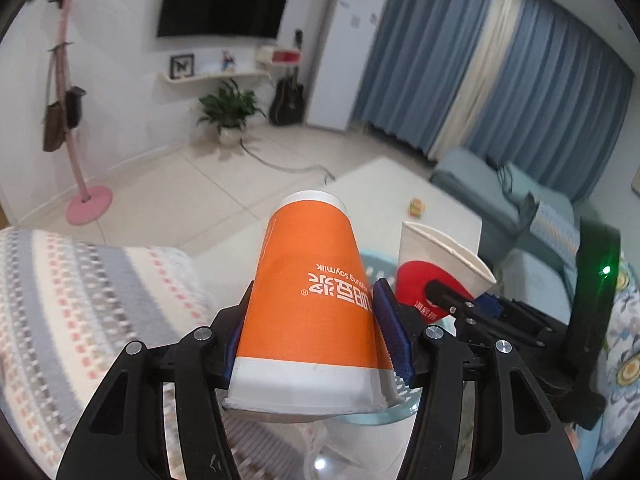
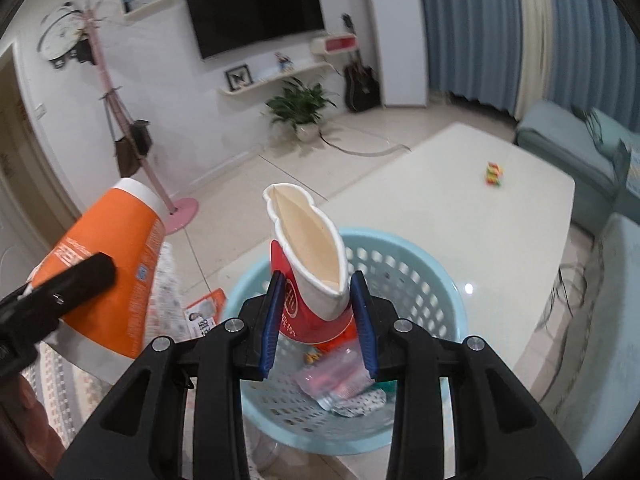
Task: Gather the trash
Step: 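Carry both cups over the blue basket and open both grippers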
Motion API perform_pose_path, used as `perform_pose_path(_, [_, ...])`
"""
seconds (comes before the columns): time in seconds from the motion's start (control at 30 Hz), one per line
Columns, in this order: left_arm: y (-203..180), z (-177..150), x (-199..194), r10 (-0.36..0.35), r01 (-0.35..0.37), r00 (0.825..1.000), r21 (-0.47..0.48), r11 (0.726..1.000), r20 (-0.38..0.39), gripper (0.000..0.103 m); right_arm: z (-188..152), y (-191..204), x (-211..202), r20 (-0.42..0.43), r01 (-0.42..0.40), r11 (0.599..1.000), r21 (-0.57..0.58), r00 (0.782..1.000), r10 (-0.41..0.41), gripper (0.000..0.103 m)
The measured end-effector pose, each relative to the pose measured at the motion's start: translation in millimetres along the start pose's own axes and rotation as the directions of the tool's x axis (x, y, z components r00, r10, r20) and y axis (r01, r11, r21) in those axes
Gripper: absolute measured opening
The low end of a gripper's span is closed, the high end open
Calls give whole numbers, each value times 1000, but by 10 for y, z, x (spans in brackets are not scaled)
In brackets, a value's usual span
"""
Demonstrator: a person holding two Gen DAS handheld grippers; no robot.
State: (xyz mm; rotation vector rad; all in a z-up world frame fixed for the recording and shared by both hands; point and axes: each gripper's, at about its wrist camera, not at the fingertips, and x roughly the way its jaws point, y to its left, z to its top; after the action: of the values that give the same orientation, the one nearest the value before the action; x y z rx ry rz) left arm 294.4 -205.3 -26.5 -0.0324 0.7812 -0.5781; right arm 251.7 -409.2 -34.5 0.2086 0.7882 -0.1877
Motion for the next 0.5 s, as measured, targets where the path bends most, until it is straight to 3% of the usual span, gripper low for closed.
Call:
perform_pose_path(0.43, [-102, -111, 635, -69, 66, 985, -23, 998, -157, 56, -176, -388, 457, -150, 34, 997, 65, 988, -24, 32])
perform_pose_path(0.5, [-94, -100, 643, -75, 71, 985, -34, 997, -155, 62, -181, -408, 467, -155, 29, 997, 74, 988, -17, 33])
